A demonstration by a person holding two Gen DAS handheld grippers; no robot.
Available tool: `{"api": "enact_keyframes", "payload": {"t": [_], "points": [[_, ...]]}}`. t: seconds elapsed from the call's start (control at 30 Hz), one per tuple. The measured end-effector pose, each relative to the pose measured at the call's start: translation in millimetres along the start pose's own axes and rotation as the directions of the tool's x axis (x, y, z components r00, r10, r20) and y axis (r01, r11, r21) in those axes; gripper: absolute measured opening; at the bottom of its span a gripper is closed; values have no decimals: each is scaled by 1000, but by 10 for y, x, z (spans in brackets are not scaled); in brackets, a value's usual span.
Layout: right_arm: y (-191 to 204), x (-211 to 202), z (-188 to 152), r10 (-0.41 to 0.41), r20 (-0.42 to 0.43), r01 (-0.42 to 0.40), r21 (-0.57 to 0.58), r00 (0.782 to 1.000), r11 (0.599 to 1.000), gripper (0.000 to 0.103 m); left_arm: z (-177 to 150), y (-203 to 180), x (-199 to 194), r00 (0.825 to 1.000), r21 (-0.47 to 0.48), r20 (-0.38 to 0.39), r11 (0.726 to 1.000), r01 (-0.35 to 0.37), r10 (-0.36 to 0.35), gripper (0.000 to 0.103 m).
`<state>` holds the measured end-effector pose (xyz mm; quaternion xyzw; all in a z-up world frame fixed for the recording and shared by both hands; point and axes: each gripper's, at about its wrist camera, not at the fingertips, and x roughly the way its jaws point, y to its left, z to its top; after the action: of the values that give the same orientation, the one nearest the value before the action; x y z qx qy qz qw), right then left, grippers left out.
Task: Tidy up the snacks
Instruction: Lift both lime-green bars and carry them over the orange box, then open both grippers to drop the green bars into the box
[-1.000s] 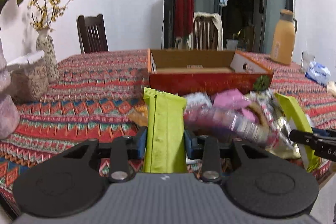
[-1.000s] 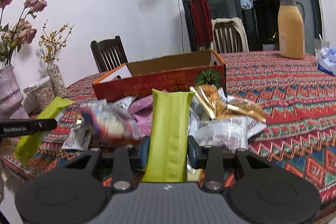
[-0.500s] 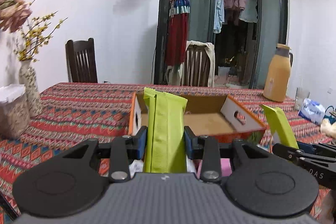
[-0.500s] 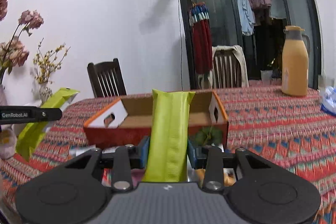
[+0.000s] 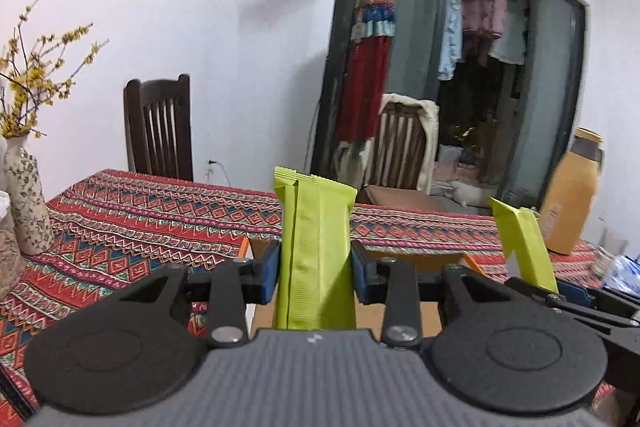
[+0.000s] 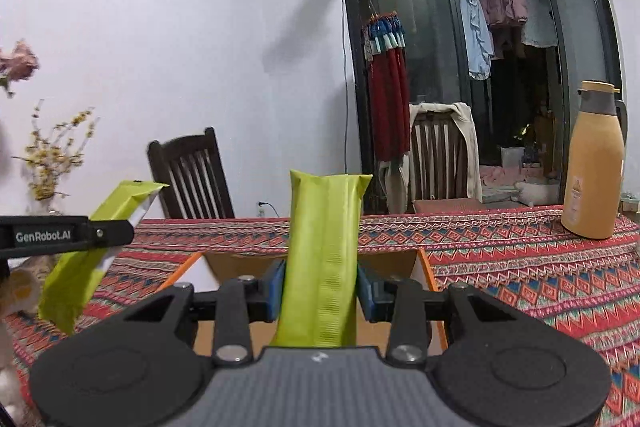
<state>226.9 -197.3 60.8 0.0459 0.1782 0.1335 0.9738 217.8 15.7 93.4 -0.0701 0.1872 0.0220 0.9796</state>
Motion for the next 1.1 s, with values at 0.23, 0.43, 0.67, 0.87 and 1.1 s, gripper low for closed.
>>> {"api": "enact_keyframes", "payload": {"t": [0.23,0.43,0.67,0.87,1.1], "points": [[-189,677,45,-33,-88,33,9,996,999,36,-36,74,680,995,-38,-52,996,-82,80,36],[-373,774,-76,-12,-95,15,34,995,999,36,-147,156,838,994,-43,-75,996,-84,80,36],[-365,923,-160,-10,-140,14,27,990,1000,37,-220,93,809,995,-31,-58,996,-80,78,37],[-370,919,-203,-15,-152,19,26,988,999,78,-236,98,671,997,-47,-4,996,-82,81,91],[-407,731,-168,-59,-64,61,44,996,997,103,-203,104,425,993,-76,86,994,-77,83,103]]}}
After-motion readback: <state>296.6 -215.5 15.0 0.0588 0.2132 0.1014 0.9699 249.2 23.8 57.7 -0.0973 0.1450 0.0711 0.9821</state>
